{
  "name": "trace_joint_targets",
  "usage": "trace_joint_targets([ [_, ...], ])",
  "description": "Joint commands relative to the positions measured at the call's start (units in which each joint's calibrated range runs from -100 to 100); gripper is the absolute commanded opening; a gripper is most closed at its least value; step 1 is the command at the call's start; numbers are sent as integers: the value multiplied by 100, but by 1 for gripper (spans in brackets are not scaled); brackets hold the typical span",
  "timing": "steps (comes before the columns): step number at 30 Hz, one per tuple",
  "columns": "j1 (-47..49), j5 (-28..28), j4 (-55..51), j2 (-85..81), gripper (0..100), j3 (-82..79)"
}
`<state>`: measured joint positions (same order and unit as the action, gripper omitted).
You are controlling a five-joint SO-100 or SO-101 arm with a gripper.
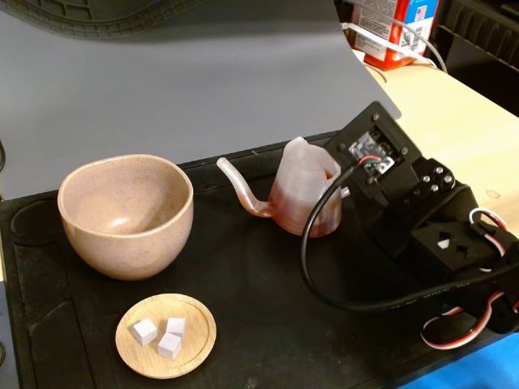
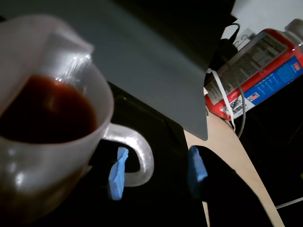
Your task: Pick up a kettle and pour liquid into a cup.
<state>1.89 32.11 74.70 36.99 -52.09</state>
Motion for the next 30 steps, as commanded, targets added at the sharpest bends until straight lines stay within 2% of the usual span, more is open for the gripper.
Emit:
trace_joint_targets([
  [1,-33,-7,13,-55,17,218],
  [17,-155,-23,-4,-38,17,336],
  [20,-155,-23,31,-38,11,345],
  [25,-155,-133,13,-38,9,345],
  [27,-155,-138,13,-38,0,355],
  [30,-162,-112,5,-38,1,355],
])
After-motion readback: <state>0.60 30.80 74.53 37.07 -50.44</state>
